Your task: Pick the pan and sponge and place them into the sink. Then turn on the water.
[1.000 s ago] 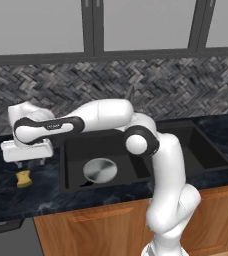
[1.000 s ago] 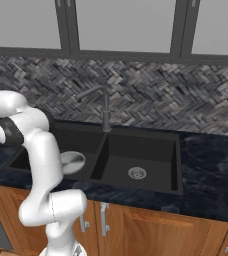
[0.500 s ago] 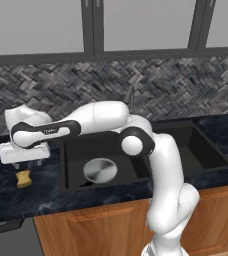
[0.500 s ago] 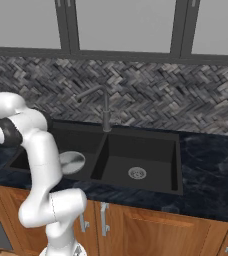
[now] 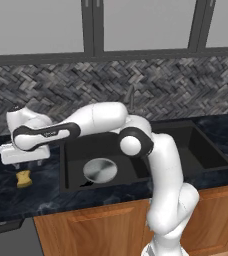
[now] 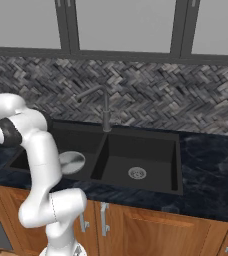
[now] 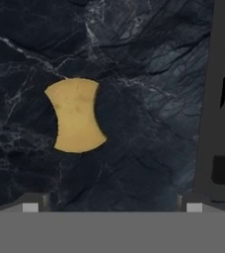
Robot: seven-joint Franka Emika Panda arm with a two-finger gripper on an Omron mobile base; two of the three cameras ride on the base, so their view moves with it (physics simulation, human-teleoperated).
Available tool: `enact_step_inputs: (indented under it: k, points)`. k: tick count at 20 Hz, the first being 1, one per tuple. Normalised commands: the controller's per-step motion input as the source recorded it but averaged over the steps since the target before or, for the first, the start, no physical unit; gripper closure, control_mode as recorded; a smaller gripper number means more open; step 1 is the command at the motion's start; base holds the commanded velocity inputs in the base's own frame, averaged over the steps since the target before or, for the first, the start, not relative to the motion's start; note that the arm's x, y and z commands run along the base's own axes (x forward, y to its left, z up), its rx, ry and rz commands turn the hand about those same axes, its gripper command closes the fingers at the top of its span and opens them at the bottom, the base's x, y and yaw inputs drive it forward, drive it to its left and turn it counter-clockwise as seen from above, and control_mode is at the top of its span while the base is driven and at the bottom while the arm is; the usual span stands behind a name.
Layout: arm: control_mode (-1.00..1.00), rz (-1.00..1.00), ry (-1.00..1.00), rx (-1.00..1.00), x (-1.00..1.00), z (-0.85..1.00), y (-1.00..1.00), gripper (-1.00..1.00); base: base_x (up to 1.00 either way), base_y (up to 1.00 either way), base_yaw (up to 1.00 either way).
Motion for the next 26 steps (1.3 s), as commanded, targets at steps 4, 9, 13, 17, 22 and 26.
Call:
enact_step_inputs:
  k: [4,9,13,17,22,26]
  points:
    - [-1.00,0.07,-0.02,0.01,0.15,-0.18,0.07,-1.00,0.00,0.00,0.00]
    - [-1.00,0.07,-0.01,0.03,0.15,-0.17,0.09,-1.00,0.00,0.00,0.00]
    - [-1.00,0.07,0.00,0.04,0.13,-0.15,0.14,-1.00,0.00,0.00,0.00]
    - [-1.00,0.06,-0.01,0.01,0.12,-0.15,0.16,-1.00,0.00,0.00,0.00]
    - [-1.00,0.06,-0.02,0.00,0.12,-0.14,0.13,-1.00,0.00,0.00,0.00]
    - [-1.00,0.05,-0.02,0.00,0.11,-0.12,0.10,-1.00,0.00,0.00,0.00]
